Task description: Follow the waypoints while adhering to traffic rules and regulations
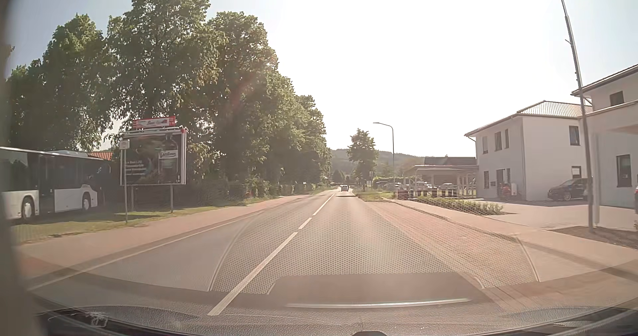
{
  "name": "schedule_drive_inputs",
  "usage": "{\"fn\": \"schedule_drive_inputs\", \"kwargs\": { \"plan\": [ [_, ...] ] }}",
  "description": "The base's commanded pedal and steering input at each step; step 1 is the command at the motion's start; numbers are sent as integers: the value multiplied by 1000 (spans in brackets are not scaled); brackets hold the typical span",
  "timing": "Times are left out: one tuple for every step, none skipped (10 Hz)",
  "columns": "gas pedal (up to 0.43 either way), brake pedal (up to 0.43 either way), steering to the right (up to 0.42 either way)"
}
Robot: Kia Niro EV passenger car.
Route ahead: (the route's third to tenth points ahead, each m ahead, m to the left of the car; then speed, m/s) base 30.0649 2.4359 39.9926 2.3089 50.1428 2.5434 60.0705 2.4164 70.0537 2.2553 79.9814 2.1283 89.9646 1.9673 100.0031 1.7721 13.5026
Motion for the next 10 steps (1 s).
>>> {"fn": "schedule_drive_inputs", "kwargs": {
  "plan": [
    [169,0,3],
    [169,0,3],
    [169,0,3],
    [169,0,3],
    [169,0,3],
    [169,0,3],
    [169,0,3],
    [169,0,3],
    [169,0,2],
    [169,0,2]
  ]
}}
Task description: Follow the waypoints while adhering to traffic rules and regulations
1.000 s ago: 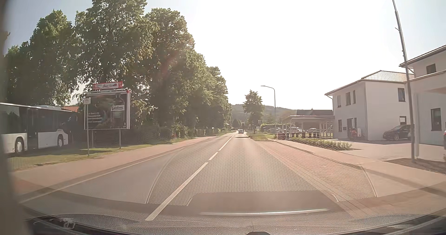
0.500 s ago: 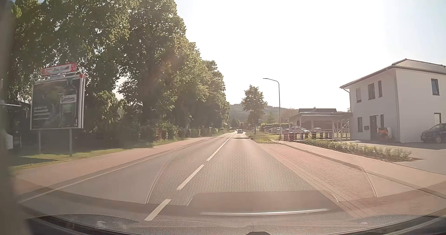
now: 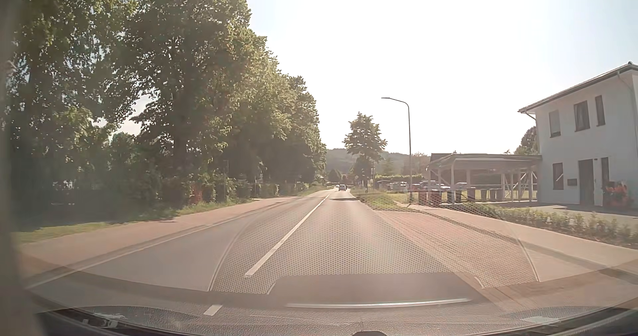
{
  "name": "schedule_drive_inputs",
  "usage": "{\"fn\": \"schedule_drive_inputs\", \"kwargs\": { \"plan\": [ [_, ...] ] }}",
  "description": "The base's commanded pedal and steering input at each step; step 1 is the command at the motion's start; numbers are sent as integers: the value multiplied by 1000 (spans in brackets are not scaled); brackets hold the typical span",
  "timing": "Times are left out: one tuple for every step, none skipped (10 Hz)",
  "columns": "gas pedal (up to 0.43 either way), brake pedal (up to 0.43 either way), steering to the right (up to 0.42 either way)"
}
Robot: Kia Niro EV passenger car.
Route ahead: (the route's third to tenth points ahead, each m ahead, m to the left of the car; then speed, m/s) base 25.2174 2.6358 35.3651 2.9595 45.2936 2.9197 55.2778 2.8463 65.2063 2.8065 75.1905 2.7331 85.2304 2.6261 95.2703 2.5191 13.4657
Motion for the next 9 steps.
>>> {"fn": "schedule_drive_inputs", "kwargs": {
  "plan": [
    [169,0,2],
    [169,0,2],
    [169,0,2],
    [169,0,1],
    [169,0,1],
    [169,0,1],
    [169,0,1],
    [169,0,0],
    [177,0,0]
  ]
}}
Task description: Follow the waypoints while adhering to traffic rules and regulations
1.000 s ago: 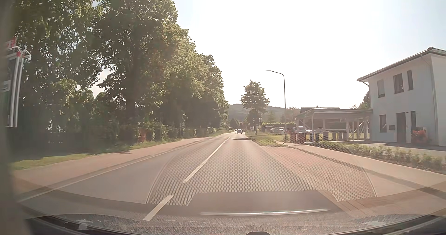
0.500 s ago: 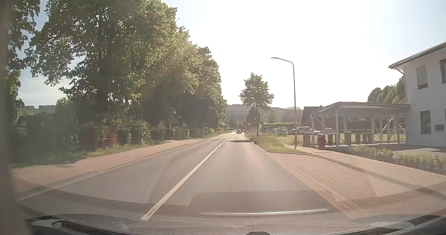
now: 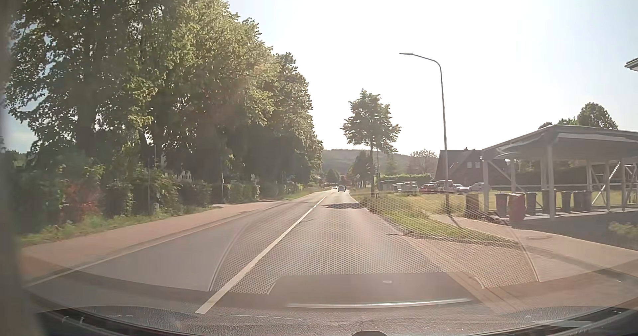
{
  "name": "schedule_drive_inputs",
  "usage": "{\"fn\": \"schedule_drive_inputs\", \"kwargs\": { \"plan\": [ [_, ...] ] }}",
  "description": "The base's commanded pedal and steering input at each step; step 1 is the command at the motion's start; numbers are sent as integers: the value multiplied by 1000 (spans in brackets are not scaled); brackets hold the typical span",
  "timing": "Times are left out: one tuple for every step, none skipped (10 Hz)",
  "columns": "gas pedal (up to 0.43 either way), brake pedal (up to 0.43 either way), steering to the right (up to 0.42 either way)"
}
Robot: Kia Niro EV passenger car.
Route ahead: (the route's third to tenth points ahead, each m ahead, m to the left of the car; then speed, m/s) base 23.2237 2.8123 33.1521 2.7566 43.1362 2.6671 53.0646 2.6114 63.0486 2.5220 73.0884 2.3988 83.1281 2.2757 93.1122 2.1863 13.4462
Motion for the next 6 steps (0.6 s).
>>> {"fn": "schedule_drive_inputs", "kwargs": {
  "plan": [
    [177,0,0],
    [177,0,0],
    [177,0,0],
    [177,0,-1],
    [177,0,-1],
    [177,0,-1]
  ]
}}
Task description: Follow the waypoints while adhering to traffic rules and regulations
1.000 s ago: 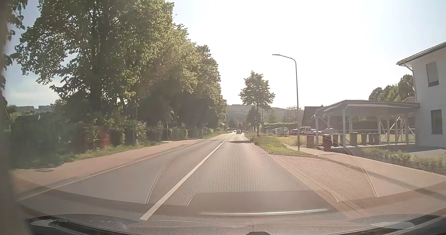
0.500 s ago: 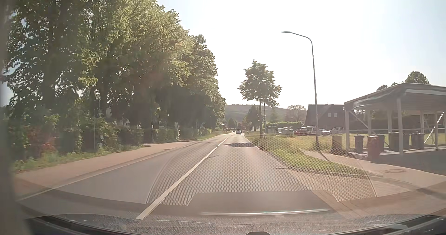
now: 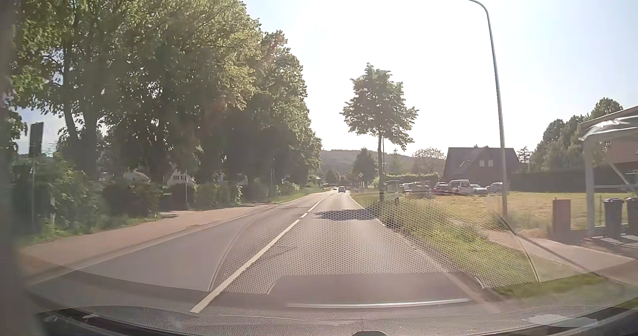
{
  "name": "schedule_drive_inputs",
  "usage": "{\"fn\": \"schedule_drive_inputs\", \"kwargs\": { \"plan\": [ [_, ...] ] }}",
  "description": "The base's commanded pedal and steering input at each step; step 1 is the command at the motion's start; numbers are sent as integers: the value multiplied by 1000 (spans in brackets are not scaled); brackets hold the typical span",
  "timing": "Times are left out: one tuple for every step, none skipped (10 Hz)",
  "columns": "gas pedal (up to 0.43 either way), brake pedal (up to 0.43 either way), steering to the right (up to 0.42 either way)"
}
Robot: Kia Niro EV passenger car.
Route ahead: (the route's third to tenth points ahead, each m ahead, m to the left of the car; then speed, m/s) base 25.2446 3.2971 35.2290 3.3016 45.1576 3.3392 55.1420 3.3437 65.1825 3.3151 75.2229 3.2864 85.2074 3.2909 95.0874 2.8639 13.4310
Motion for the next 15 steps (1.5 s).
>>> {"fn": "schedule_drive_inputs", "kwargs": {
  "plan": [
    [177,0,-1],
    [177,0,-2],
    [189,0,-2],
    [209,0,-2],
    [209,0,-2],
    [209,0,-1],
    [209,0,-1],
    [209,0,-1],
    [197,0,-1],
    [189,0,-1],
    [189,0,-1],
    [189,0,-1],
    [189,0,-1],
    [189,0,-1],
    [189,0,-1]
  ]
}}
